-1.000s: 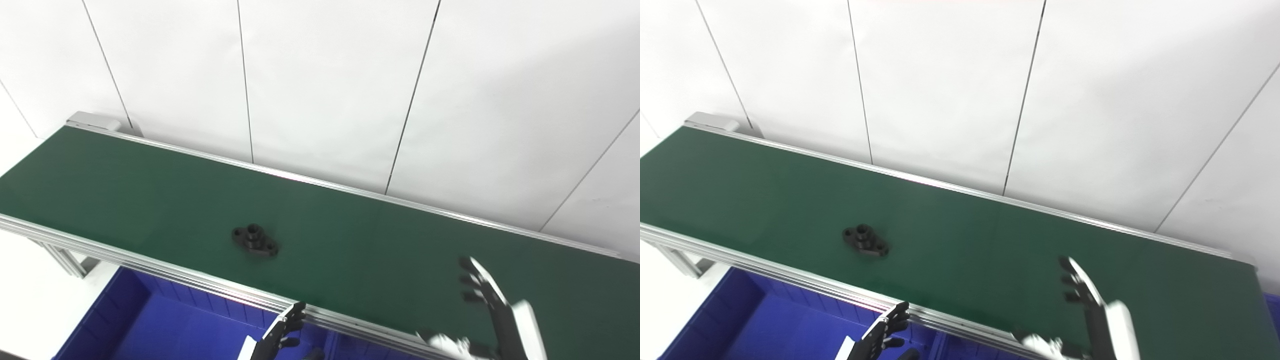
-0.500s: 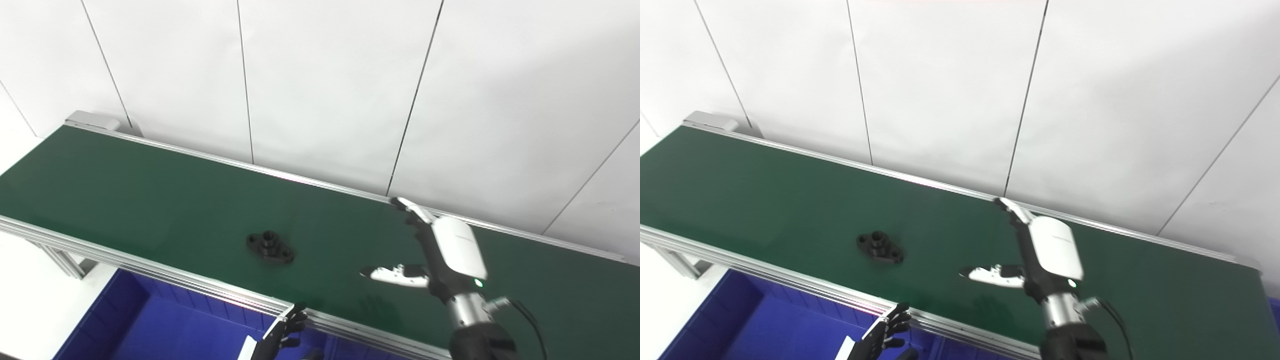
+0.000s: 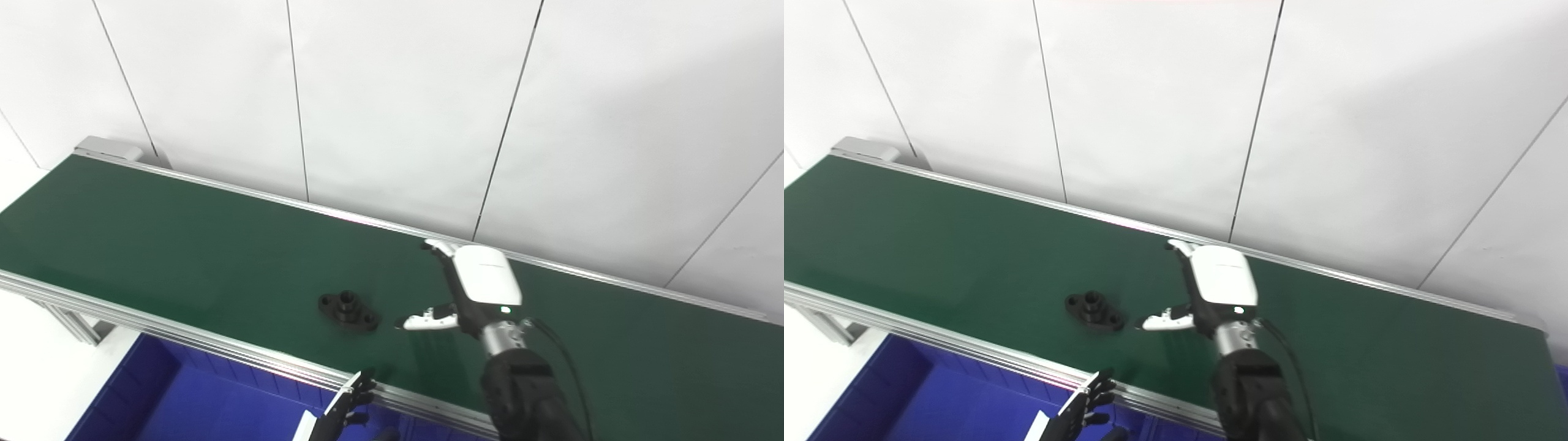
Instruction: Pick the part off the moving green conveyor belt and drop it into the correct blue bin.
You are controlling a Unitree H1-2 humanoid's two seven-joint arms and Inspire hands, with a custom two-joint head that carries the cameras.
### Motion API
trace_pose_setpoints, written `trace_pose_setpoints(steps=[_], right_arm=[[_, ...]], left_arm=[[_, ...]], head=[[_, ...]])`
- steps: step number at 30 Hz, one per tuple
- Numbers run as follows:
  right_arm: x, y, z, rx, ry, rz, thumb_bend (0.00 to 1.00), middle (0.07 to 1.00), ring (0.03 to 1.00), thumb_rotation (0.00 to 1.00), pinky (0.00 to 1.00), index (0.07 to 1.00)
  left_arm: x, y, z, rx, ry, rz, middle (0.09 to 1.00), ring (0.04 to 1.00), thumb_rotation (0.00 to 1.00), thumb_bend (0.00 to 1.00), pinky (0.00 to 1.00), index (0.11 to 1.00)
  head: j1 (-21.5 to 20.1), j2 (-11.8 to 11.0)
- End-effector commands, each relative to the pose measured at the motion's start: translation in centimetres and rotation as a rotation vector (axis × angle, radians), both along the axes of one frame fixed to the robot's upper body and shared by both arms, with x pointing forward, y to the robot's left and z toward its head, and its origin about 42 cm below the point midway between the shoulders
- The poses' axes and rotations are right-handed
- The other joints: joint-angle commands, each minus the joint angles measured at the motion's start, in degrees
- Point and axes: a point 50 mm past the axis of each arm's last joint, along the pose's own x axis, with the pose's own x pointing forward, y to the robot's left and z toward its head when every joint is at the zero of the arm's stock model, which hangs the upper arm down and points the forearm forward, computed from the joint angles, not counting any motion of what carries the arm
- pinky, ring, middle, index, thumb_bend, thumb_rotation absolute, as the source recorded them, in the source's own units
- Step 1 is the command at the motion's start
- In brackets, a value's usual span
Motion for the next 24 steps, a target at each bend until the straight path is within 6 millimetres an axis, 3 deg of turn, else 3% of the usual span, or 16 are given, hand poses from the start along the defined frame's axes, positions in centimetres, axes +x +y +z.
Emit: trace_pose_setpoints(steps=[1, 18, 20, 21, 24], right_arm=[[1.0, 1.1, 1.7, 0.004, -0.074, -0.015, 0.97, 0.782, 0.644, 0.45, 0.5, 0.809], [0.6, 3.8, -2.5, -0.067, -0.001, 0.018, 0.96, 0.766, 0.595, 0.46, 0.47, 0.809], [0.6, 3.9, -2.9, -0.056, 0.016, 0.024, 0.95, 0.715, 0.554, 0.47, 0.45, 0.797], [0.6, 3.9, -3.1, -0.049, 0.022, 0.027, 0.94, 0.621, 0.461, 0.46, 0.38, 0.785], [0.4, 4.0, -3.5, 0.001, 0.026, 0.031, 0.93, 0.465, 0.328, 0.41, 0.28, 0.765]], left_arm=[[0.7, -3.6, 2.2, -0.099, -0.059, -0.012, 0.898, 0.86, 0.73, 0.55, 0.76, 0.909], [0.3, -3.9, 2.8, -0.117, -0.05, -0.014, 0.881, 0.863, 0.71, 0.55, 0.78, 0.901], [0.3, -3.9, 2.9, -0.118, -0.051, -0.013, 0.88, 0.864, 0.71, 0.55, 0.78, 0.902], [0.3, -4.0, 2.9, -0.117, -0.053, -0.012, 0.877, 0.86, 0.71, 0.55, 0.77, 0.901], [0.1, -4.2, 3.0, -0.117, -0.056, -0.007, 0.875, 0.857, 0.71, 0.56, 0.77, 0.897]], head=[[0.25, 0.01], [1.19, 1.12], [1.49, 1.27], [1.64, 1.32], [1.69, 1.54]])
